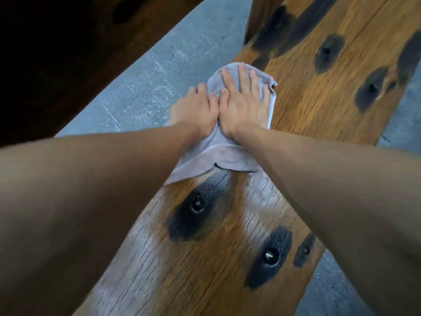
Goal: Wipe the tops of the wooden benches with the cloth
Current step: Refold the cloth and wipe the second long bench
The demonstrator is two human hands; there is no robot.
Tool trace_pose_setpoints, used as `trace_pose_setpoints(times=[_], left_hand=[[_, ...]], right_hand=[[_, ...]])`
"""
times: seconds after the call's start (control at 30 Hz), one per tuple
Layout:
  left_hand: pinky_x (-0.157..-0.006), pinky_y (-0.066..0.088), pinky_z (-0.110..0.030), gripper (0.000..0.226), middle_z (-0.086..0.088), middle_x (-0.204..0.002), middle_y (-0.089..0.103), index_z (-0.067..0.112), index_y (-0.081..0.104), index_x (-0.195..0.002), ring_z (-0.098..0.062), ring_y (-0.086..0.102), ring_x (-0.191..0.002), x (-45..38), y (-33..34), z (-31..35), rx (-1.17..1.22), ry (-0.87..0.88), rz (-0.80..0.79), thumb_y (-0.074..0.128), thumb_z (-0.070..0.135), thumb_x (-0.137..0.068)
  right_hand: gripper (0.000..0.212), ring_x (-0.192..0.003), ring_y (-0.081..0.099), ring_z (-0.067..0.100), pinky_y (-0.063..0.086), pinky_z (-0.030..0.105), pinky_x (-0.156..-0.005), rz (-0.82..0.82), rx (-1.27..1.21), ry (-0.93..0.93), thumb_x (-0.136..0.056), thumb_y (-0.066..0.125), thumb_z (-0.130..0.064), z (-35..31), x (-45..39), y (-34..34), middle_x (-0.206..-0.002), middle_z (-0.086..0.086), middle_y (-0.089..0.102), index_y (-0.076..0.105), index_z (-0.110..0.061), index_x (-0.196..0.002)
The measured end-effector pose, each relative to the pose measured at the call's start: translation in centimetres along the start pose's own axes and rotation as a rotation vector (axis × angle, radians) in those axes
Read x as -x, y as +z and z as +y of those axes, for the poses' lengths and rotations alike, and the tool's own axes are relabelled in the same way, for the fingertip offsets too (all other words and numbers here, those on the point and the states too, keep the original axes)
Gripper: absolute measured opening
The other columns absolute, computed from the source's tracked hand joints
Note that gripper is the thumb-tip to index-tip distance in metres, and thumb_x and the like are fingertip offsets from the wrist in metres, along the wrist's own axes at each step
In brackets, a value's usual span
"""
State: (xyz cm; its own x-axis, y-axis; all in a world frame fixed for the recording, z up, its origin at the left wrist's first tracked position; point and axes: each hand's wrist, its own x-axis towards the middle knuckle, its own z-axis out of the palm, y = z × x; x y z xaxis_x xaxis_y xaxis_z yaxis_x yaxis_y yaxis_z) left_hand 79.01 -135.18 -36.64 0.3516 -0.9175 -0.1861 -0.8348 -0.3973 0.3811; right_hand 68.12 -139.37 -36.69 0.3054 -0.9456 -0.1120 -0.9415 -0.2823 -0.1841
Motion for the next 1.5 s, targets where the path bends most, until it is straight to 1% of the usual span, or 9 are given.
trace_pose_setpoints(times=[0.17,0.3,0.47,0.6,0.73,0.93,1.07,1.33,1.5], left_hand=[[-0.096,0.040,-0.046,0.046,-0.026,-0.129,0.057,0.002,0.052,-0.125,-0.042,0.055,-0.119,-3.1,-0.1,0.4,0.021,0.076,0.018,0.022,0.033,-0.108],[-0.095,0.043,-0.048,0.056,-0.019,-0.145,0.047,0.011,0.032,-0.150,-0.040,0.055,-0.122,0.2,0.5,-0.1,-0.051,0.109,0.040,0.024,0.043,-0.105],[-0.122,0.011,-0.055,0.068,-0.008,-0.169,0.008,0.024,0.014,-0.160,-0.030,0.009,-0.155,9.6,2.1,0.0,-0.240,0.217,-0.005,0.027,0.054,-0.100],[-0.123,0.007,-0.056,0.068,-0.009,-0.166,0.022,0.025,0.026,-0.158,-0.031,0.011,-0.155,21.0,3.6,0.1,-0.192,0.339,-0.049,0.026,0.052,-0.096],[-0.122,0.012,-0.056,0.065,-0.009,-0.162,0.033,0.027,0.030,-0.157,-0.031,0.018,-0.154,28.0,4.8,0.3,-0.212,0.342,-0.086,0.021,0.049,-0.097],[-0.123,0.009,-0.052,0.063,-0.004,-0.164,0.030,0.036,0.020,-0.159,-0.028,0.014,-0.155,27.0,5.7,0.1,-0.227,0.345,-0.029,0.014,0.056,-0.099],[-0.123,0.010,-0.054,0.070,-0.006,-0.163,0.030,0.033,0.023,-0.158,-0.030,0.015,-0.154,22.7,5.7,2.0,-0.245,0.434,-0.028,0.019,0.064,-0.095],[-0.124,0.005,-0.054,0.073,-0.006,-0.167,0.020,0.031,0.016,-0.160,-0.030,0.008,-0.155,13.0,6.8,8.5,-0.254,0.421,-0.003,0.017,0.063,-0.095],[-0.124,0.003,-0.052,0.072,-0.006,-0.167,0.018,0.031,0.013,-0.160,-0.029,0.006,-0.156,6.3,6.9,13.1,-0.266,0.379,0.014,0.015,0.062,-0.095]], right_hand=[[0.055,-0.157,-0.008,0.019,-0.005,0.049,-0.126,-0.030,-0.027,0.027,-0.106,0.012,-0.042,0.0,-2.6,-0.5,-0.171,-0.002,-0.004,0.012,-0.040,-0.161],[0.056,-0.157,-0.008,0.014,-0.006,0.047,-0.126,-0.038,-0.065,0.103,-0.106,0.015,-0.044,0.5,0.9,-0.3,-0.171,-0.006,-0.004,0.006,-0.042,-0.161],[0.055,-0.156,-0.007,0.010,-0.002,0.045,-0.126,0.018,-0.116,0.378,-0.105,0.022,-0.047,0.8,13.2,0.7,-0.171,-0.010,-0.001,0.010,-0.045,-0.159],[0.053,-0.156,-0.006,0.009,0.000,0.045,-0.125,0.043,-0.112,0.627,-0.107,0.025,-0.048,1.1,25.9,2.1,-0.170,-0.012,-0.002,0.011,-0.050,-0.158],[0.053,-0.157,-0.004,0.010,0.000,0.047,-0.125,0.052,-0.144,0.682,-0.106,0.029,-0.046,1.8,32.8,3.0,-0.169,-0.012,-0.002,0.015,-0.050,-0.157],[0.059,-0.155,-0.021,0.016,0.009,0.063,-0.119,0.008,-0.158,0.620,-0.101,0.016,-0.052,3.4,31.6,3.6,-0.168,-0.009,-0.022,-0.005,-0.052,-0.156],[0.062,-0.156,-0.017,0.014,0.021,0.063,-0.114,0.022,-0.158,0.525,-0.099,0.022,-0.054,6.3,28.7,2.5,-0.168,-0.011,-0.019,0.000,-0.052,-0.157],[0.062,-0.156,-0.014,0.013,-0.001,0.070,-0.116,0.035,-0.121,0.462,-0.098,0.020,-0.055,12.1,18.3,0.3,-0.170,-0.012,-0.013,0.001,-0.053,-0.157],[0.064,-0.157,-0.010,0.016,-0.008,0.063,-0.120,0.071,-0.103,0.393,-0.099,0.029,-0.055,16.0,10.5,-1.1,-0.171,-0.009,-0.008,0.007,-0.049,-0.158]])
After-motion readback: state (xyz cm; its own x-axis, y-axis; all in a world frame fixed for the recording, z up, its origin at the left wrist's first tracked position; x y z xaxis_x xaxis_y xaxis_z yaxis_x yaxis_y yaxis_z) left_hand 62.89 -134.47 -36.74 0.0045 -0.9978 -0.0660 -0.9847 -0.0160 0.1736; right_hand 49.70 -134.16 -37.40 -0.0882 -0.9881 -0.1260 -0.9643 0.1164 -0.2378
